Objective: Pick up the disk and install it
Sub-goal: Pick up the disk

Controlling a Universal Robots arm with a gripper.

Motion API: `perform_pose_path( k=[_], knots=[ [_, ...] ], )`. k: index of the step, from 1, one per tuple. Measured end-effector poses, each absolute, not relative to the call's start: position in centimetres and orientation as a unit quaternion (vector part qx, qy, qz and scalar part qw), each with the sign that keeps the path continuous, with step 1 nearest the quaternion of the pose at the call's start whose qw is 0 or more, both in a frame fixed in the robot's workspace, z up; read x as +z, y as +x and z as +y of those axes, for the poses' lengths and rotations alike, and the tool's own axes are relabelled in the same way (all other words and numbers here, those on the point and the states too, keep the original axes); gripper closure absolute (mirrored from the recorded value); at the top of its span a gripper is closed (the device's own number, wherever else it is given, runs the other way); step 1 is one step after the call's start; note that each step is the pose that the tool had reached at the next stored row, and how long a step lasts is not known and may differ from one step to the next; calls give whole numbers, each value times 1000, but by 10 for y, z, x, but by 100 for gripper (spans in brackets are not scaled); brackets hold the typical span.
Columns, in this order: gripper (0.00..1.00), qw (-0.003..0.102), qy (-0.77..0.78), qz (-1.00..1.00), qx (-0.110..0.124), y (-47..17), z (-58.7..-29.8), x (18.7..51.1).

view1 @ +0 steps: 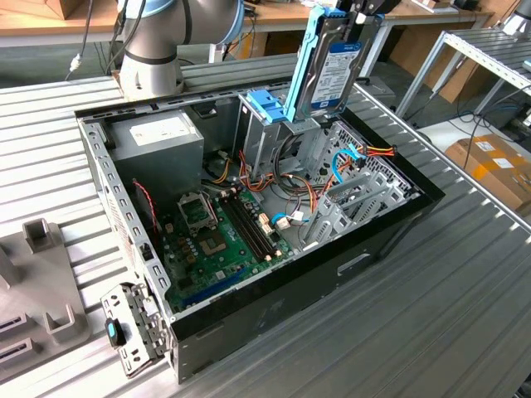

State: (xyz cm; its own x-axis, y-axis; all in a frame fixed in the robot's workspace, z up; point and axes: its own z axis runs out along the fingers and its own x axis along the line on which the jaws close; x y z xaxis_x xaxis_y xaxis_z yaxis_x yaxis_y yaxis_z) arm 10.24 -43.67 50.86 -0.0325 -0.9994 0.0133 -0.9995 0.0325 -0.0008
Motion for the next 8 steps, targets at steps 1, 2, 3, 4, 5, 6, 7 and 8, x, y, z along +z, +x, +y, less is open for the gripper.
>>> perform_pose_path(
  k=[1,2,3,4,5,6,7,8],
  knots=[
    [65,5,696,-718,5,102,-437,509],
    [65,5,696,-718,5,102,-437,509],
    [65,5,696,-718,5,102,-438,509],
    [65,5,696,-718,5,102,-439,509],
    [65,5,696,-718,5,102,-441,509],
    [65,5,696,-718,5,102,-445,509],
    [65,4,696,-718,5,102,-446,509],
    [65,5,696,-718,5,102,-447,509]
  ],
)
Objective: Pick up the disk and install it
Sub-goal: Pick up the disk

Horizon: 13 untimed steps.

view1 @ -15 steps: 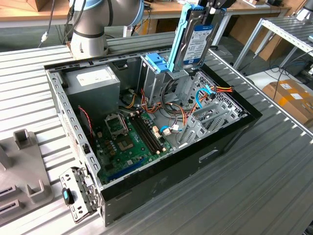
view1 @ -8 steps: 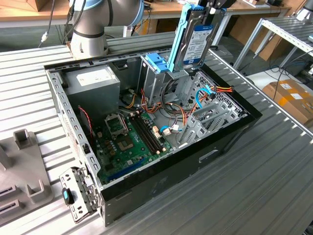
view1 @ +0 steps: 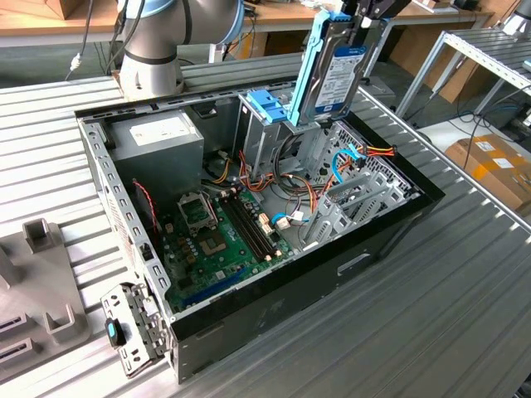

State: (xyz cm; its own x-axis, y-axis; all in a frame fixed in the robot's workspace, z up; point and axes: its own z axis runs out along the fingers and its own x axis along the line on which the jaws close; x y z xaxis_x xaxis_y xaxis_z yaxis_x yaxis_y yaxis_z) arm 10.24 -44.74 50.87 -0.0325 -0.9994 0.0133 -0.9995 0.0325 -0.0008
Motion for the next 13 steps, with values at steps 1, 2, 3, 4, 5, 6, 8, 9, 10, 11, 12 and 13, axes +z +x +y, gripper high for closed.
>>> perform_pose_path(
  k=[1,2,3,4,5,6,8,9,10,11,12,13],
  knots=[
    [65,5,696,-718,5,102,-449,509],
    [65,4,696,-718,5,102,-450,509],
    [65,5,696,-718,5,102,-451,509],
    [65,5,696,-718,5,102,-453,509],
    [65,5,696,-718,5,102,-454,509],
    [65,5,696,-718,5,102,-457,509],
    [65,4,696,-718,5,102,-464,509],
    [65,5,696,-718,5,102,-471,509],
    [65,4,696,-718,5,102,-478,509],
    [65,5,695,-718,5,102,-483,509],
    [65,5,696,-718,5,102,-488,509],
    [65,4,695,-718,5,102,-491,509]
  ],
)
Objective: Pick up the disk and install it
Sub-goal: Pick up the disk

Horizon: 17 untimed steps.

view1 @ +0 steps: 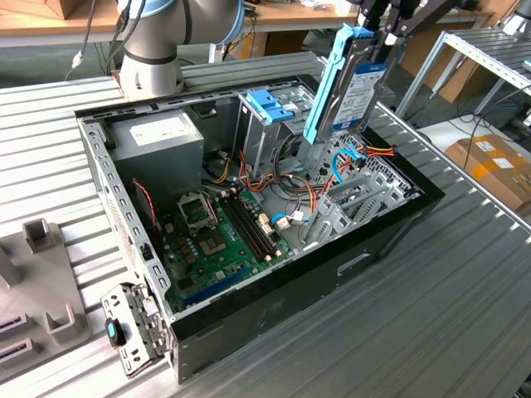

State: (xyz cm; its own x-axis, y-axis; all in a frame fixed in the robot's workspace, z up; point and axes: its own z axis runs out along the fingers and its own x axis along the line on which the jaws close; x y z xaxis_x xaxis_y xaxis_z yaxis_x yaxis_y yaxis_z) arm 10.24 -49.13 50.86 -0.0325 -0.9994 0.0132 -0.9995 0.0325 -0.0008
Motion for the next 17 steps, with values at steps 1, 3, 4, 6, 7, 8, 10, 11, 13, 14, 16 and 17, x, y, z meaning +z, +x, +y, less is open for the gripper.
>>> perform_pose_path(
  k=[1,3,4,6,7,8,10,11,13,14,16,17],
  knots=[
    [65,5,696,-718,5,102,-495,509],
    [65,4,696,-718,5,102,-503,509],
    [65,5,696,-718,5,102,-506,509],
    [65,5,696,-718,5,102,-515,509],
    [65,5,696,-718,5,102,-522,509],
    [65,5,696,-718,5,102,-529,509],
    [65,5,696,-718,5,102,-537,509],
    [65,4,696,-718,5,102,-542,509],
    [65,4,696,-718,5,102,-551,509],
    [65,4,696,-718,5,102,-556,509],
    [65,5,696,-718,5,102,-560,509],
    [65,5,696,-718,5,102,-560,509]
  ],
)
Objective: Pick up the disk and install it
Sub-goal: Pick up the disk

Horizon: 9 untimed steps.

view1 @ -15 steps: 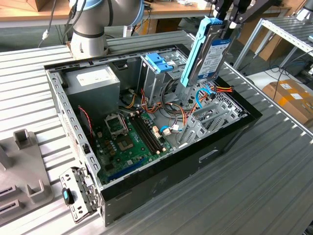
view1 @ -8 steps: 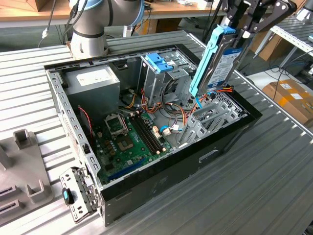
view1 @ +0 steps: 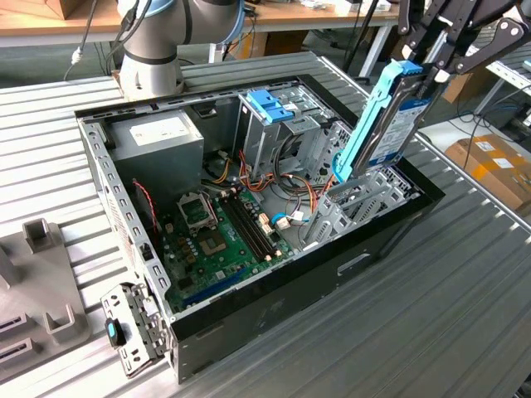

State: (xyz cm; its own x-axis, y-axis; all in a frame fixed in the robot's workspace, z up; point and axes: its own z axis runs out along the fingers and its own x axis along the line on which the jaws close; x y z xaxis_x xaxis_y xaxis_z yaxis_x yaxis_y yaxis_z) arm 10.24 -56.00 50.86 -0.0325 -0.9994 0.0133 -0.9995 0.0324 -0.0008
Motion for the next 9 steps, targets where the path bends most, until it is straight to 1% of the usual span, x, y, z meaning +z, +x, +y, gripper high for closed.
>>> perform_pose_path(
  k=[9],
  knots=[
    [65,5,696,-718,5,105,-560,492]
  ],
)
